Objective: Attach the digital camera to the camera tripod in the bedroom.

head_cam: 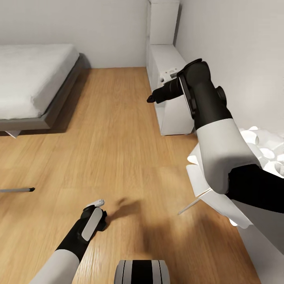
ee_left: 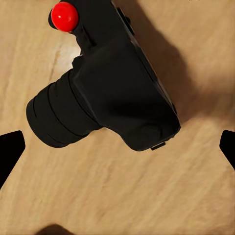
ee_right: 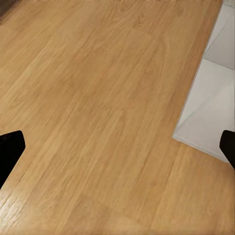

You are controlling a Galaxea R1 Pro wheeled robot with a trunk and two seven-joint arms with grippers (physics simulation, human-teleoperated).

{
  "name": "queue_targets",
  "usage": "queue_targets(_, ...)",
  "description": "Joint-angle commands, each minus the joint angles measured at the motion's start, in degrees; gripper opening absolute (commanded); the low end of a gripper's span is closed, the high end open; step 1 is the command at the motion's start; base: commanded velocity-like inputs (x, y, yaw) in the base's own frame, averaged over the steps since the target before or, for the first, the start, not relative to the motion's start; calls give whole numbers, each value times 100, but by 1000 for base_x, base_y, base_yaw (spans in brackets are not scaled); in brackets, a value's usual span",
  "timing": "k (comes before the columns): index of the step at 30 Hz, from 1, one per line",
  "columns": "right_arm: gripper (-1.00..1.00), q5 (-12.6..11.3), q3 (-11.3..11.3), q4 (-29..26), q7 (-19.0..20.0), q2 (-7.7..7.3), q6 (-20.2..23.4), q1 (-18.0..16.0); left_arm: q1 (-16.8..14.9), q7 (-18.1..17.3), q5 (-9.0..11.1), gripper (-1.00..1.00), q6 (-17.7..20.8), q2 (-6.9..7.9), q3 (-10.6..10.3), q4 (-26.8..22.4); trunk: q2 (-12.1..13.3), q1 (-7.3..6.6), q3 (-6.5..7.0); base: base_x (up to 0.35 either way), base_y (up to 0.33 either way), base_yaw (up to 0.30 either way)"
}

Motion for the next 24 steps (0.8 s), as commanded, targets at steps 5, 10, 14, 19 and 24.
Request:
queue_targets(5,100,60,-5,-41,47,1,14,-5,-3,51,55,100,-23,5,-8,22,-2,-1,-4,0,0,-1)
queue_targets(10,100,59,-12,-142,43,1,14,-5,-2,16,100,100,-65,0,13,52,-2,-1,-4,0,0,0)
queue_targets(14,100,59,-29,-189,38,1,14,-5,-5,-256,525,100,-288,-4,38,124,-2,-1,-4,0,0,0)
queue_targets(19,100,59,-39,-195,37,1,14,-4,-9,-481,829,100,-1074,-57,-4,565,-2,-1,-4,0,0,0)
queue_targets(24,100,59,-42,-196,38,1,14,-5,-10,-721,872,100,-1600,-211,-28,981,-2,-1,-4,0,0,0)
